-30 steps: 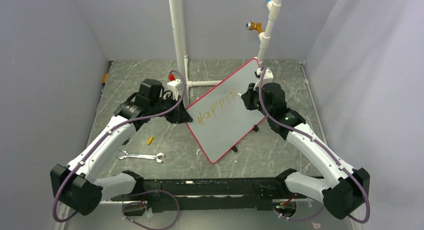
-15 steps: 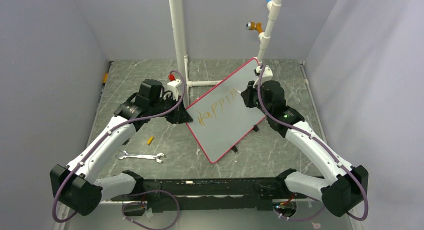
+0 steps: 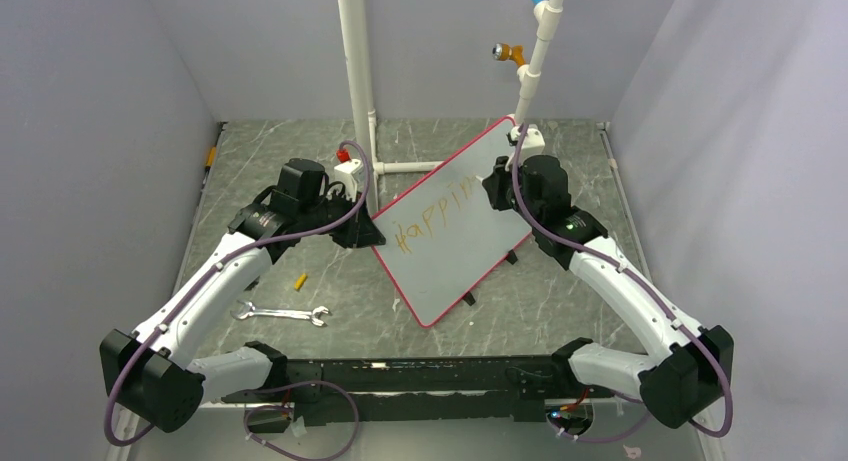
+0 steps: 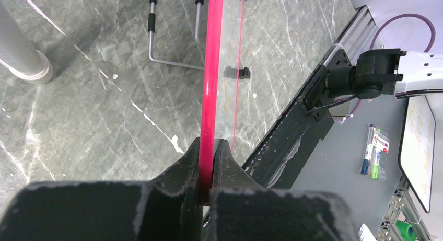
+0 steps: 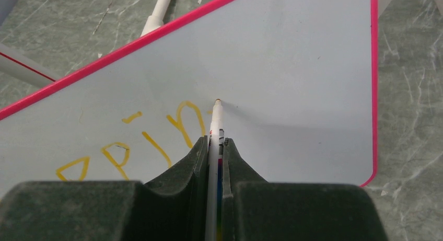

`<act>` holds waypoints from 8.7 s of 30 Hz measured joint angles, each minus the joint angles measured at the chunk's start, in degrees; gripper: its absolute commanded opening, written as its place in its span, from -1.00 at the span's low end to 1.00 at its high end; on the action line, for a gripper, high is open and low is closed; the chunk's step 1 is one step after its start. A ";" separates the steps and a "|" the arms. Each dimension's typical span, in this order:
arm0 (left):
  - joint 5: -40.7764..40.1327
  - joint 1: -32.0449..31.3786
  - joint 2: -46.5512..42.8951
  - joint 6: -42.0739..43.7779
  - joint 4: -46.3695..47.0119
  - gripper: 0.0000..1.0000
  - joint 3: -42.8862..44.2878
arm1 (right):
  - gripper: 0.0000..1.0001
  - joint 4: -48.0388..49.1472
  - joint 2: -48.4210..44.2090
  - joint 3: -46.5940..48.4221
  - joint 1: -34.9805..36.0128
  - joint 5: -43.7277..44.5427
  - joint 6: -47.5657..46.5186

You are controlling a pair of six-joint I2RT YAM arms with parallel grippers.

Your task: Write a sentence on the whiteboard

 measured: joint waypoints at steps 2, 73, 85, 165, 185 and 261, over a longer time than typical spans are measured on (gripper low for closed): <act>0.00 -0.02 0.00 0.00 0.00 -1.00 0.00 | -1.00 -0.04 0.28 0.61 0.00 0.07 -0.24; -0.28 -0.66 -0.44 0.55 0.00 -1.00 0.11 | -1.00 -0.85 -0.35 2.95 -3.91 -0.02 0.15; -0.48 -0.66 -0.44 0.13 -0.04 -1.00 0.11 | -1.00 -0.48 2.05 3.63 -4.13 -3.26 0.13; -0.90 -0.76 0.11 0.15 -0.24 -1.00 0.63 | -1.00 -2.45 -0.87 2.25 -10.93 -4.13 1.62; -0.90 -0.79 0.11 0.09 -0.26 -1.00 0.63 | -1.00 1.57 4.42 4.04 -11.85 -9.35 2.25; -1.73 -0.96 -0.11 -0.28 -0.50 -1.00 0.63 | -1.00 -11.02 -8.79 8.13 -12.33 -9.01 2.58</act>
